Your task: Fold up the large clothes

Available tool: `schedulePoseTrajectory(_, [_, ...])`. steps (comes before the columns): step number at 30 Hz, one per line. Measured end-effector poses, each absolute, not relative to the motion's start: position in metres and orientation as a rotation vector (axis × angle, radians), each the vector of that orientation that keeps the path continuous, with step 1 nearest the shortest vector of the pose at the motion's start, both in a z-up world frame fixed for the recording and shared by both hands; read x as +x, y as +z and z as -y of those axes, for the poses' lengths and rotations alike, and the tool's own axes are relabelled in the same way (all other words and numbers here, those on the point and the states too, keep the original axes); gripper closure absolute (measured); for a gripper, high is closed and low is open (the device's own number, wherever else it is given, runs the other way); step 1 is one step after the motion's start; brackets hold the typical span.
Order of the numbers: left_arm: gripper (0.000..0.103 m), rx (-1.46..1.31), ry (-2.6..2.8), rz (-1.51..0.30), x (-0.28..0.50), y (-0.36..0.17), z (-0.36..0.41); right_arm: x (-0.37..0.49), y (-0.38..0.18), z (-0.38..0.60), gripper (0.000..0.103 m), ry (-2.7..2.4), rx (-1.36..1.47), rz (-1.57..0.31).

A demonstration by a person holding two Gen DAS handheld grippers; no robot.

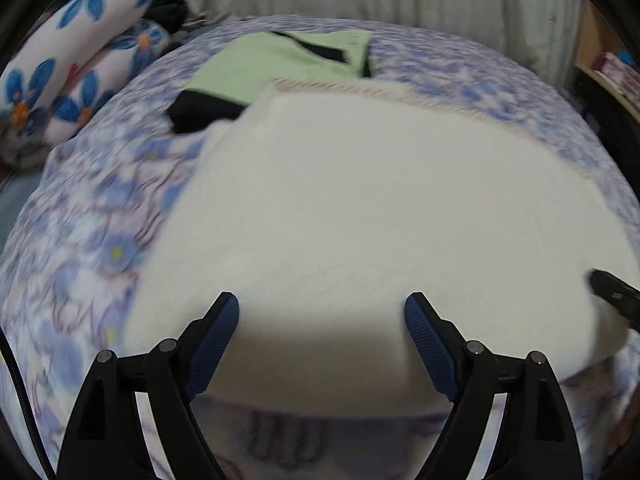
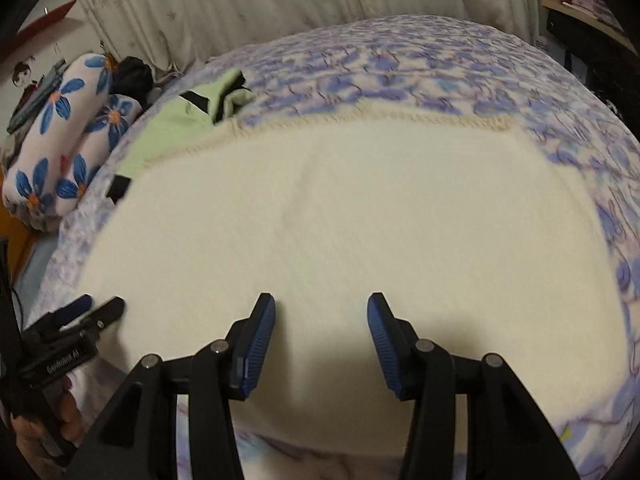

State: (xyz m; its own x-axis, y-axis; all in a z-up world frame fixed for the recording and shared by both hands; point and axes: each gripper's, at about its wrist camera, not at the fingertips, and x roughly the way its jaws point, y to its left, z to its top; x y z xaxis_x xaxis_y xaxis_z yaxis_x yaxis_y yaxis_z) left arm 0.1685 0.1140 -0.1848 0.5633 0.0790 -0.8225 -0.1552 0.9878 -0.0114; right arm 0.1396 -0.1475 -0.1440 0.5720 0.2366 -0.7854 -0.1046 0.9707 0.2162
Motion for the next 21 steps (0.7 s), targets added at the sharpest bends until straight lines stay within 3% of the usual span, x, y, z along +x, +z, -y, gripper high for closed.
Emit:
schedulePoseTrajectory(11, [0.020, -0.175, 0.172, -0.928, 0.146, -0.185, -0.156, 0.099, -0.150, 0.274, 0.056, -0.127, 0.196, -0.909])
schedulePoseTrajectory(16, [0.017, -0.183, 0.332, -0.914, 0.142, -0.187, -0.171, 0.090, -0.154, 0.278, 0.057, -0.143, 0.222, -0.902])
schedulePoseTrajectory(21, [0.013, -0.494, 0.262, -0.946, 0.134, -0.208, -0.219, 0.089, -0.156, 0.269, 0.055, -0.190, 0.187, -0.894])
